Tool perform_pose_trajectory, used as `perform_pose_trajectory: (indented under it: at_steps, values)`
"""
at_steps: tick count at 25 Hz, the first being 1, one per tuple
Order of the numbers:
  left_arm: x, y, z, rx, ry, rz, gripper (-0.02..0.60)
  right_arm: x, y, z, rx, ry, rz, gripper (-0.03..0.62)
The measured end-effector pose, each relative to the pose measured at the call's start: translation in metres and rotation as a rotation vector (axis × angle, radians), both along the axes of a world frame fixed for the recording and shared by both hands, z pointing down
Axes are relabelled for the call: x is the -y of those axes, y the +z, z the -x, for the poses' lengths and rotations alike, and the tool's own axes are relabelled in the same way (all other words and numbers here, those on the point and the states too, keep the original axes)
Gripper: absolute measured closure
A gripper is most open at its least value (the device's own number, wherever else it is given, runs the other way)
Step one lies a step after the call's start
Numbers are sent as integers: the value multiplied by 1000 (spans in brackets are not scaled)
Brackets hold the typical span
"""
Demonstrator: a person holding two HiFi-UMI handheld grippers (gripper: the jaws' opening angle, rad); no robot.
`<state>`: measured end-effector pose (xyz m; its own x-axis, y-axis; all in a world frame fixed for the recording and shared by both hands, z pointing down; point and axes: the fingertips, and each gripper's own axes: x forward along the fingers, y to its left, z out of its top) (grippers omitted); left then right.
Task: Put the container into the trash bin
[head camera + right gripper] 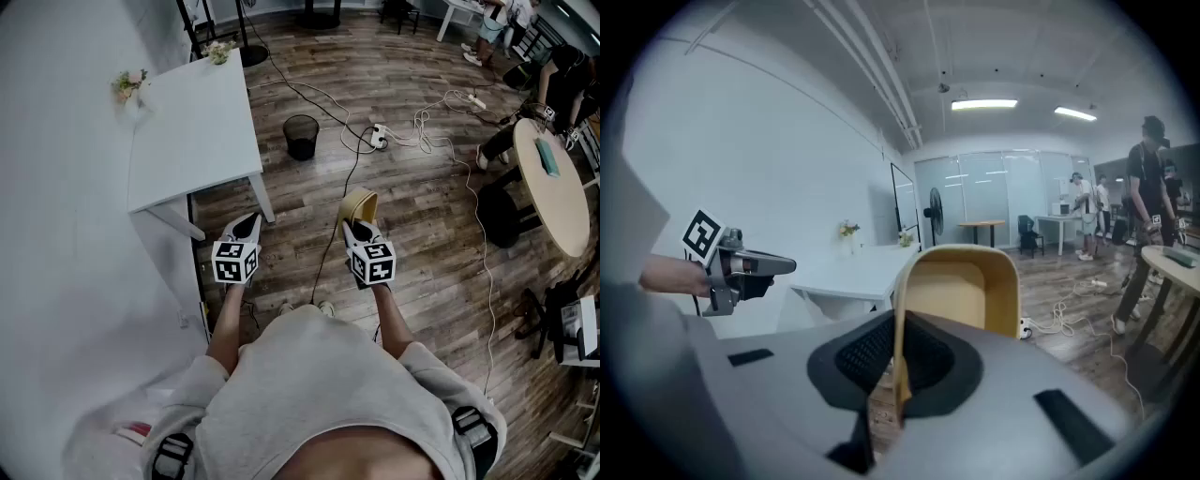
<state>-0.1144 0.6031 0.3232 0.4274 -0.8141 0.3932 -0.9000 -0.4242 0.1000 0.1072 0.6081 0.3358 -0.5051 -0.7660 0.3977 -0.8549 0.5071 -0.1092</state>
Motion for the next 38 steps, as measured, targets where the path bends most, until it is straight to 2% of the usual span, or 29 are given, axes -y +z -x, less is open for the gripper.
perform_pose_trajectory:
  at_steps: [12, 26, 38]
  values:
    - [0, 11, -23, -5, -6, 19, 571, 0, 6, -16, 2, -14, 9, 566]
    - [-8, 21, -82, -3, -2, 42, 571, -2, 17, -60, 9, -36, 26, 566]
    - [23, 32, -83, -2, -16, 61, 571, 32, 25, -58, 7, -61, 36, 566]
